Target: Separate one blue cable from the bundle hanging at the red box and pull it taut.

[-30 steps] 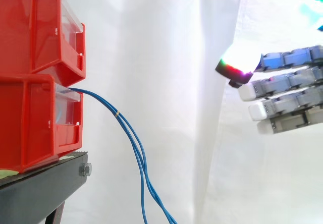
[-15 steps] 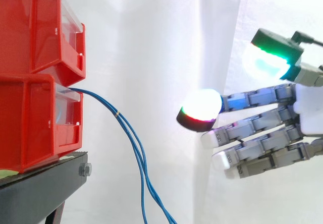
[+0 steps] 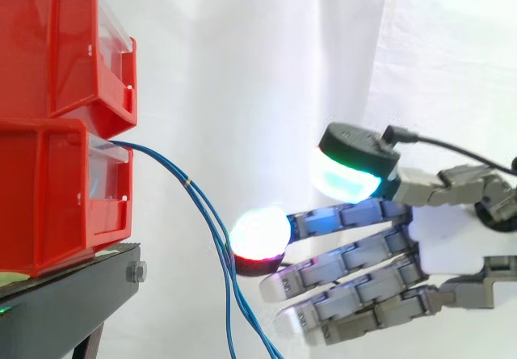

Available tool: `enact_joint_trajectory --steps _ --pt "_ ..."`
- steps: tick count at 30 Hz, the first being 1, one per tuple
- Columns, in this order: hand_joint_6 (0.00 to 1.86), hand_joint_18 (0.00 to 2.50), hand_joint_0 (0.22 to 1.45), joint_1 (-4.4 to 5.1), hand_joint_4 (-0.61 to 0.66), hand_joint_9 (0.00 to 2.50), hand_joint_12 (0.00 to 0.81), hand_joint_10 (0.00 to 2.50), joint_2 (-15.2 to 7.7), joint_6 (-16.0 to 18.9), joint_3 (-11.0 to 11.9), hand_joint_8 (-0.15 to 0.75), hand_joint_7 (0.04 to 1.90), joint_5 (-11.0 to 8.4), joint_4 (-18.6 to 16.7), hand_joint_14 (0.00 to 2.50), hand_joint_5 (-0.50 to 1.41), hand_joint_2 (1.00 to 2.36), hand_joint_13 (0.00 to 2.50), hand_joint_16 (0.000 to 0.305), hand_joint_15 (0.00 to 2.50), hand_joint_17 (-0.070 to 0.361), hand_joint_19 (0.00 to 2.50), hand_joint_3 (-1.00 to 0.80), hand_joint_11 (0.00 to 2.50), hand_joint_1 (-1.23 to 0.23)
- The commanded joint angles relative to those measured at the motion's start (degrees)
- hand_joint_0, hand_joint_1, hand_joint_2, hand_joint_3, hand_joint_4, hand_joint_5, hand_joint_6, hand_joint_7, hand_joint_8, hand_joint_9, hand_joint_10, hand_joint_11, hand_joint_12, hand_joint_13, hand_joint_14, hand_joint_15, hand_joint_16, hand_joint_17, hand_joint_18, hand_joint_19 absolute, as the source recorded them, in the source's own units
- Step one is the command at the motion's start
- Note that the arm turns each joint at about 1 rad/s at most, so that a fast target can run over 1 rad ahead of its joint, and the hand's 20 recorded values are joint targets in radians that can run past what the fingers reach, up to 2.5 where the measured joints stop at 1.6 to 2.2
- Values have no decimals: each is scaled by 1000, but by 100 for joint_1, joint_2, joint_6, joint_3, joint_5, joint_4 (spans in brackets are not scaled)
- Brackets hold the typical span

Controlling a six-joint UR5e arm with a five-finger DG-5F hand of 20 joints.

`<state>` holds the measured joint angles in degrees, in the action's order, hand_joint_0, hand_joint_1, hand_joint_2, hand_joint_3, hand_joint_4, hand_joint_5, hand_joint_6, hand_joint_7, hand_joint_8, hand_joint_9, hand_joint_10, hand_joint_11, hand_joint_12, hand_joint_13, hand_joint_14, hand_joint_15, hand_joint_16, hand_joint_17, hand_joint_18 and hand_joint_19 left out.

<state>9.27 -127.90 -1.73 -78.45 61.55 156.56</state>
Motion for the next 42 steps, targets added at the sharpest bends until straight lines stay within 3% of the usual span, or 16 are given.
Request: enact_joint_trajectory --steps 1,4,6,10,13,18,27,42 --pt "502 351 512 -4 114 524 329 9 -122 -11 102 213 784 14 -55 8 -207 1000 497 46 211 103 118 -500 264 -693" --pt "502 355 511 14 113 525 328 8 -122 -20 102 213 786 6 -231 9 -206 1000 500 46 211 103 122 -500 265 -688" --pt "502 358 511 22 113 526 330 8 -315 15 154 215 787 23 -222 8 -204 1000 502 46 215 103 127 -500 269 -680" --pt "502 360 511 31 116 527 330 8 -420 41 304 215 789 76 -240 8 -204 1000 508 46 220 103 126 -500 270 -679" --pt "502 362 511 40 116 527 331 10 -420 41 304 215 792 102 -249 8 -202 1000 512 46 221 103 133 -500 277 -677" --pt "502 373 511 84 120 527 332 8 -605 217 313 215 794 146 -301 8 -200 1000 514 46 225 103 142 -500 274 -674" --pt "502 389 512 163 130 538 330 7 -605 296 313 218 799 146 -372 8 -195 1000 519 46 227 103 154 -500 269 -671" --pt "503 405 531 189 144 543 321 8 -596 419 436 213 833 225 -310 9 -184 1000 534 44 240 100 165 -500 283 -672"
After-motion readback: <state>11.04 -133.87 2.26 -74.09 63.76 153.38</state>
